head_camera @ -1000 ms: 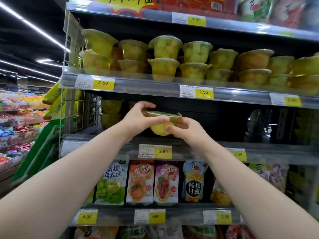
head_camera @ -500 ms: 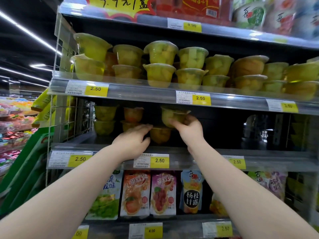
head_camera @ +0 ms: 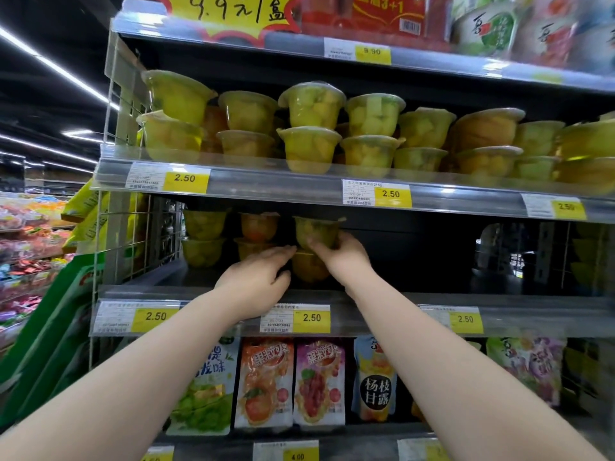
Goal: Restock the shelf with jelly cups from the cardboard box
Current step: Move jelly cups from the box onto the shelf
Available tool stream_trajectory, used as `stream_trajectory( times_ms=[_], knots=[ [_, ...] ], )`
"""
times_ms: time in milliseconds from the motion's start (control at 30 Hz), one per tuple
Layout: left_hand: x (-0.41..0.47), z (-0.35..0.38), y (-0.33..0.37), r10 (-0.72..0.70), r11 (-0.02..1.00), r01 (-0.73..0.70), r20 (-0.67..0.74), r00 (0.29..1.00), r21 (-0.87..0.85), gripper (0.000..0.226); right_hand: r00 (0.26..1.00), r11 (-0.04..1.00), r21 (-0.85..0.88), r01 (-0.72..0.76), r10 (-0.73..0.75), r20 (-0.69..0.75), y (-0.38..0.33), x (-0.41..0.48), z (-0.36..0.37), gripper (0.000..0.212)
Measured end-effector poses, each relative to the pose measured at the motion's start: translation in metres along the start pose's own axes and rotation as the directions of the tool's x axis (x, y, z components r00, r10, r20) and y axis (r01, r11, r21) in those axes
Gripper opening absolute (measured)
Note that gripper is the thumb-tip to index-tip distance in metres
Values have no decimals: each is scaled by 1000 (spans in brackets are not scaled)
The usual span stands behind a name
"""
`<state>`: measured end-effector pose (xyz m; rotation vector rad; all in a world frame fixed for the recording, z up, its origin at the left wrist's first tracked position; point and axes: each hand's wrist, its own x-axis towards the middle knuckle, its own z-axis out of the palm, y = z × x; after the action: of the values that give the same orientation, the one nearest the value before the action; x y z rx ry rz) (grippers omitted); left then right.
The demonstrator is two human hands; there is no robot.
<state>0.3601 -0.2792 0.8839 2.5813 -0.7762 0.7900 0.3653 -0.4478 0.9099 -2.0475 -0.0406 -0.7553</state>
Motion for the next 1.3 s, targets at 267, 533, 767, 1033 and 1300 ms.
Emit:
stream_trajectory(
  times_ms=[267, 533, 767, 1033, 1300],
  knots=[
    [-4, -3, 11, 102, 992, -104, 26, 994, 66, 54, 917, 700, -592, 400, -308, 255, 2, -59, -12, 46],
    [21, -9, 3, 55, 995, -74, 236, 970, 73, 51, 916, 685, -639, 351, -110, 385, -2, -36, -8, 55],
    [49, -1, -2, -21, 997, -6, 360, 933, 72, 50, 921, 669, -683, 294, -7, 389, -7, -8, 3, 48],
    [65, 7, -4, -31, 997, 0, 394, 919, 79, 51, 901, 775, -587, 234, 55, 431, 6, 11, 10, 56],
    [41, -5, -5, -64, 998, 58, 285, 956, 27, 44, 959, 731, -623, 280, -188, 210, 3, -10, 3, 38]
  ],
)
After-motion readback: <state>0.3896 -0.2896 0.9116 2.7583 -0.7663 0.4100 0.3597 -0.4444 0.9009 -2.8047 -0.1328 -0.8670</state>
